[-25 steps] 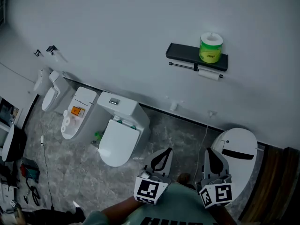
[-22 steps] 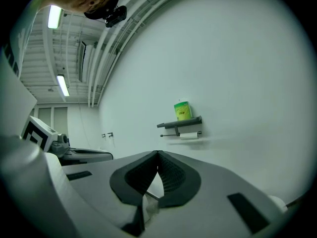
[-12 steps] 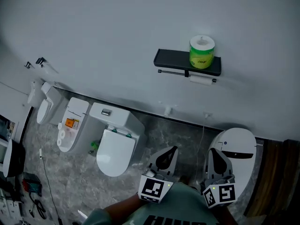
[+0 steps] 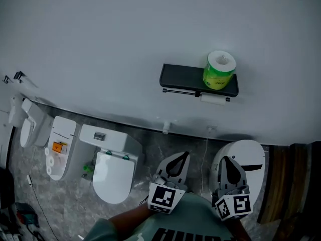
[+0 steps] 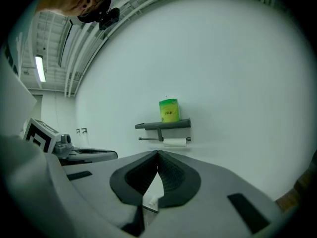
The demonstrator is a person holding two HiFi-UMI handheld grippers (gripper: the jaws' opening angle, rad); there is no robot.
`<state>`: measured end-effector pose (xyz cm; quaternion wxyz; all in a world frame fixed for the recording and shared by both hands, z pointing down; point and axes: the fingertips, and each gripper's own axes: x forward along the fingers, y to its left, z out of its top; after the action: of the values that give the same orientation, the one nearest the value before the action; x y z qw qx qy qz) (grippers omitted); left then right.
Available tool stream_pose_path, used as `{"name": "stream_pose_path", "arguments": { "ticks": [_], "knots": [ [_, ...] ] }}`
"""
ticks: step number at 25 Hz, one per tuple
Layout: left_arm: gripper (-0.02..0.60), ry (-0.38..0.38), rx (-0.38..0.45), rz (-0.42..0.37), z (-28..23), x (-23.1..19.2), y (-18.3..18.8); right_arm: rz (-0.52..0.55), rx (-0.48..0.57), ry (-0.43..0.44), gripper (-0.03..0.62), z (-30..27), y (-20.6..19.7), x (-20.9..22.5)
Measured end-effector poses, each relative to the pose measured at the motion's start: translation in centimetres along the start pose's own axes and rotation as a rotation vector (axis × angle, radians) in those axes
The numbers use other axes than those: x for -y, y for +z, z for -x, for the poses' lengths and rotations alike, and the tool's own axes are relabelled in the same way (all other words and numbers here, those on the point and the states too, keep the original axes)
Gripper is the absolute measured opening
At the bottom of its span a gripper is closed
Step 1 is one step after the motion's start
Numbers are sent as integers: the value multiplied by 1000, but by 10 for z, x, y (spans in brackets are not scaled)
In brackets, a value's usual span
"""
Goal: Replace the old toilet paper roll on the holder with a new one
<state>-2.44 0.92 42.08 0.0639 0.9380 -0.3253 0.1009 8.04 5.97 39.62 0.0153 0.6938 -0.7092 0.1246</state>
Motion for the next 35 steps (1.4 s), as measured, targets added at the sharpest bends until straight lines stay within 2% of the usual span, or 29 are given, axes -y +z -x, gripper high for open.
{"name": "stream_pose_path", "arguments": {
  "ticks": [12,19,24,35],
  "knots": [
    [6,-110,25,43,-8,-70,1,-5,-15,-131,8,-52,4,-35],
    [6,-119,29,73,-5,-97,-5,-10,-32,-157,8,-68,2,-51],
    [6,-94,34,75,-10,-108,-6,-15,-33,-139,8,-85,2,-49],
    [6,30,53,52,-42,-131,15,-78,-29,-40,8,-131,3,-18]
  ]
}}
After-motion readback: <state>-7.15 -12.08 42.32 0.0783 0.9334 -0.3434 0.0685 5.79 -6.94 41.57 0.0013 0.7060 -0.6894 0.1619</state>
